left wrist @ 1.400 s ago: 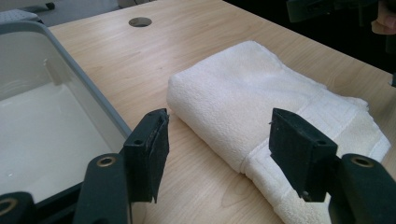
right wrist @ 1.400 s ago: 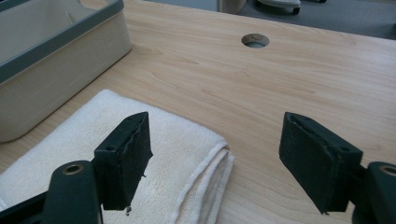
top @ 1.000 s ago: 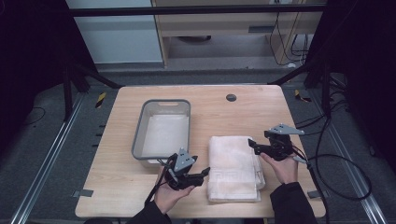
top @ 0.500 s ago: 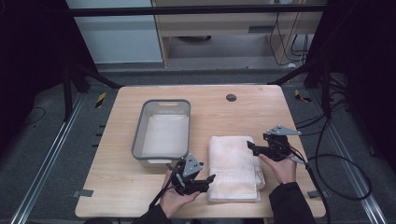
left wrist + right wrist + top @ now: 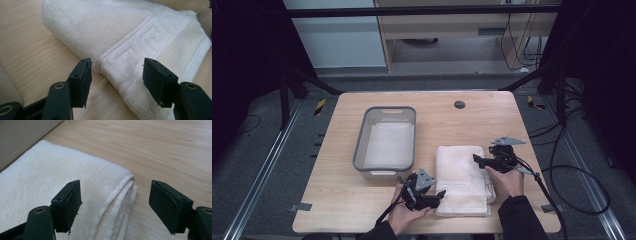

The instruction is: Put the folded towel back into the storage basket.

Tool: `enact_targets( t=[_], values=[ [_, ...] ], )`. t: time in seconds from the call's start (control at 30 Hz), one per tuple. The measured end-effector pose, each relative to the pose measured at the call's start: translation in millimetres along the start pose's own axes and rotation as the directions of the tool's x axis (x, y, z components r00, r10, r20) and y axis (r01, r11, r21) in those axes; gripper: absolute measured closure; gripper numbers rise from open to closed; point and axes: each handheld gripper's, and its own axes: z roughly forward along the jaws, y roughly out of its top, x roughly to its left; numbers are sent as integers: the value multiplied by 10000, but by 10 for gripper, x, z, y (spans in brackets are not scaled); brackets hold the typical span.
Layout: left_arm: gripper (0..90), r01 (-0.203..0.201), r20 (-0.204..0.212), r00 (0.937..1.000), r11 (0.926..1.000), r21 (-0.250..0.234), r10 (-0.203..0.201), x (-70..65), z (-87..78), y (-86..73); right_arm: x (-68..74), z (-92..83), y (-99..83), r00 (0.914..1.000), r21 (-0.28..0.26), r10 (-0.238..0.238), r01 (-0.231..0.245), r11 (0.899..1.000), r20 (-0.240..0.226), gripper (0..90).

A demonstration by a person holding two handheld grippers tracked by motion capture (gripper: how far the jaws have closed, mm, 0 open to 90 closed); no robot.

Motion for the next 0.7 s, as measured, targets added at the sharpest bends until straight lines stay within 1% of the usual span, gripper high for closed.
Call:
enact_targets(
  t=[0.13,0.17,0.27,0.37,0.4,0.43,0.57,0.63,0.7],
  values=[
    [378,21,98,9999,10000,77,-21,-12,72,-30,16,61,-23,10000,298,26,-25,9996,-20,264],
    [374,6,110,9999,9999,113,-7,-15,87,-36,17,78,-31,10000,394,-45,45,9992,-5,265],
    [367,-41,71,10000,9998,201,40,-28,132,-56,29,124,-53,9999,605,-129,129,9981,-7,270],
    [363,-2,66,10000,9996,271,0,-27,162,-70,29,144,-64,9999,706,-110,111,9974,-10,274],
    [361,34,66,10000,9996,296,-36,-28,173,-75,26,152,-70,10000,690,-86,89,9976,-42,274],
    [360,62,58,10000,9995,318,-64,-27,183,-79,24,159,-79,9999,711,51,-45,9975,-88,278],
    [357,195,161,9997,9989,422,-202,-14,220,-87,-5,188,-107,9991,837,353,-332,9959,-245,278],
    [357,268,211,9994,9985,478,-279,-8,237,-90,-13,209,-117,9991,923,317,-291,9953,-269,278],
    [357,338,280,9990,9980,527,-353,-1,248,-91,-19,226,-122,9986,995,413,-378,9943,-337,280]
  ],
)
